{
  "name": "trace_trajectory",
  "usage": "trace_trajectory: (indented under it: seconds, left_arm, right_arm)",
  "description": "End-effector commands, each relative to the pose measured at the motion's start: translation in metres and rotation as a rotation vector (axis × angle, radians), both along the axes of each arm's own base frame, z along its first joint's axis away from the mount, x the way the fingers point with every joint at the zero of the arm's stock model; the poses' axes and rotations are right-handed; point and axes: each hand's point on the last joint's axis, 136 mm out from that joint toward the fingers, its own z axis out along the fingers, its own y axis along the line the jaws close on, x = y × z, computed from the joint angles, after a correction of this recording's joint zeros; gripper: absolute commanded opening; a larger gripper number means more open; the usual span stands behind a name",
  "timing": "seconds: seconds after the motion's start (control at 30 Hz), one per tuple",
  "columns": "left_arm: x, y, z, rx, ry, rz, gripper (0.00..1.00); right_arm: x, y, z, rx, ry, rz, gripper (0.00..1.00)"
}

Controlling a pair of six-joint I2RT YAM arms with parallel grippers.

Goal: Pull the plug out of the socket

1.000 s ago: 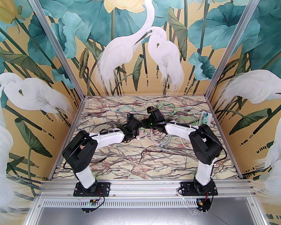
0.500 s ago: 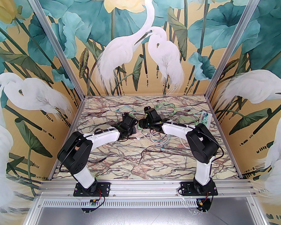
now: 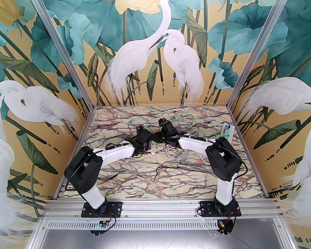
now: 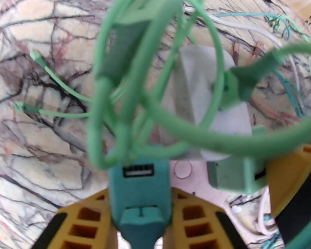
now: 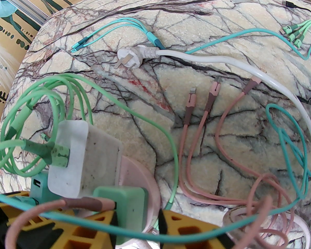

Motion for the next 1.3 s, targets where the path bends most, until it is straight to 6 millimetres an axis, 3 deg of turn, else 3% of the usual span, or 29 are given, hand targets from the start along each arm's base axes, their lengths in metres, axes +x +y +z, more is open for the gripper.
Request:
trace_trajectory:
  seconds: [0.0, 0.17, 0.37, 0.57, 0.77, 0.93, 1.1, 1.27]
  left_arm:
    - [0.006, -0.022, 0.011, 0.018, -0.034, -0.061, 0.22]
    - [0.003, -0.026, 0.009, -0.025, -0.03, -0.071, 0.22]
    - [0.005, -0.03, 0.024, -0.168, -0.018, -0.068, 0.22]
    - [0.007, -0.021, 0.034, -0.336, 0.007, -0.028, 0.21]
    - [0.006, -0.019, 0.032, -0.355, 0.012, -0.024, 0.21]
    - [0.006, -0.019, 0.024, -0.296, 0.027, -0.031, 0.19]
    - [0.004, -0.022, 0.022, -0.07, 0.015, -0.059, 0.17]
    - [0.003, -0.028, 0.015, 0.023, 0.015, -0.074, 0.16]
  right_arm:
    - [-0.034, -0.011, -0.062, -0.152, 0.156, 0.043, 0.35]
    - [-0.035, -0.011, -0.064, -0.154, 0.157, 0.045, 0.35]
    - [-0.036, -0.009, -0.068, -0.161, 0.165, 0.052, 0.35]
    - [-0.036, -0.009, -0.07, -0.17, 0.167, 0.053, 0.35]
    - [-0.037, -0.006, -0.071, -0.171, 0.168, 0.06, 0.35]
    - [-0.039, -0.003, -0.071, -0.18, 0.167, 0.07, 0.35]
    - [-0.041, -0.001, -0.074, -0.191, 0.169, 0.078, 0.35]
    - [-0.042, 0.002, -0.074, -0.204, 0.165, 0.084, 0.34]
